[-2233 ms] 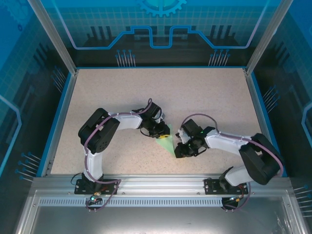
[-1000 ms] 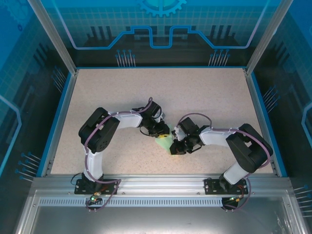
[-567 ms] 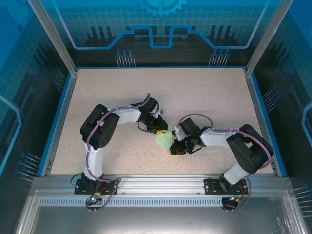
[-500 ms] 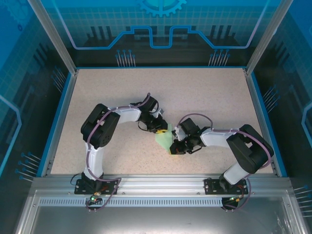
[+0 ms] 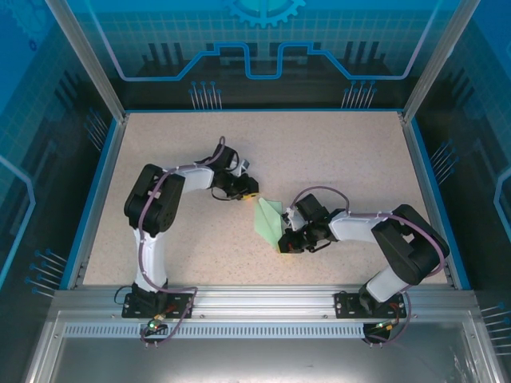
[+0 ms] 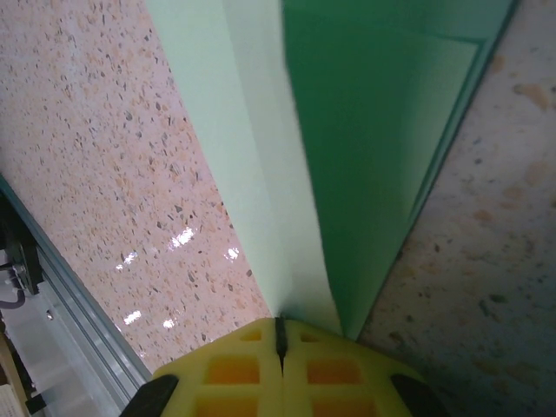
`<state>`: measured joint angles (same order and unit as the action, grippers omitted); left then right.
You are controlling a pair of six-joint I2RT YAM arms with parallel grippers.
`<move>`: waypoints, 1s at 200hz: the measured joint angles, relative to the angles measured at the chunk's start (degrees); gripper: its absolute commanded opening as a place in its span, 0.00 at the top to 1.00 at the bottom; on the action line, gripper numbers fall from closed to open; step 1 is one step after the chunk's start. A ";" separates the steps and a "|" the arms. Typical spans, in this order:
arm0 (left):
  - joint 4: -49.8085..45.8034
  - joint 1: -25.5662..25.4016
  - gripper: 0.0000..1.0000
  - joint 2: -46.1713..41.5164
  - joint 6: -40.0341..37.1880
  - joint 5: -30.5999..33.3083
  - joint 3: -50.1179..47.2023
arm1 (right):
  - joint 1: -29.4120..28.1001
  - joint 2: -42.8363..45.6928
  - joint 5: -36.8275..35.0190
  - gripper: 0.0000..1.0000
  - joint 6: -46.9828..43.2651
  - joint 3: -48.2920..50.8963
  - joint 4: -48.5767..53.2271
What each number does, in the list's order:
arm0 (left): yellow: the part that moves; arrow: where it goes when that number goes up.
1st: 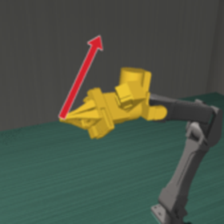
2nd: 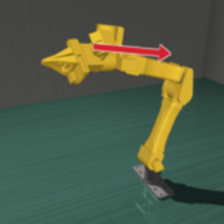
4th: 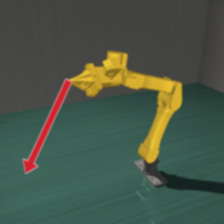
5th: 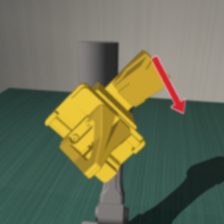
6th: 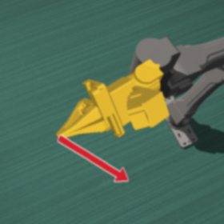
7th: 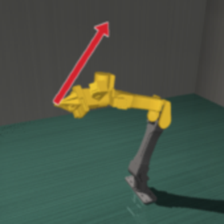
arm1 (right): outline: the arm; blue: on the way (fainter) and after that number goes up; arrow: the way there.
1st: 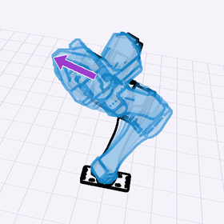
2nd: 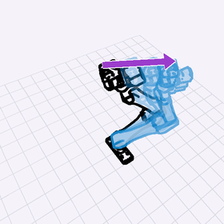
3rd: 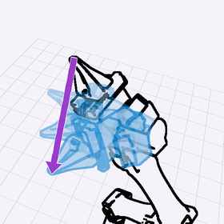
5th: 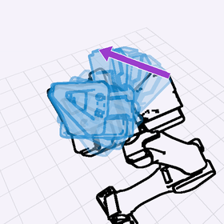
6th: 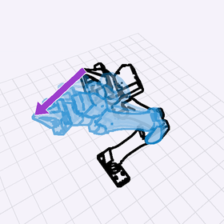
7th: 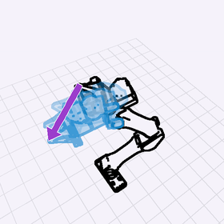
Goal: Fold a paper plane with a square sheet of paper (fold left side to right side)
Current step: Fourth fold the wing at the center of the table.
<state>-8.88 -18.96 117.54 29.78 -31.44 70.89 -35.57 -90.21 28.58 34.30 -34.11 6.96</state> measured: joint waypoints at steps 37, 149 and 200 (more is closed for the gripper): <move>0.31 -1.11 0.72 -10.99 0.07 0.11 -5.66 | 0.00 0.00 -0.02 1.00 0.24 0.00 0.00; 8.50 -13.09 0.72 -9.25 3.52 -3.39 -13.31 | 0.00 -0.15 0.02 1.00 0.24 -0.17 0.07; 7.89 -13.07 0.73 -5.16 3.52 -1.49 -10.84 | 0.00 -0.15 -0.02 1.00 0.22 -0.35 0.55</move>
<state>-0.99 -32.03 112.38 33.30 -32.93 60.05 -35.57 -90.37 28.56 34.52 -34.46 7.51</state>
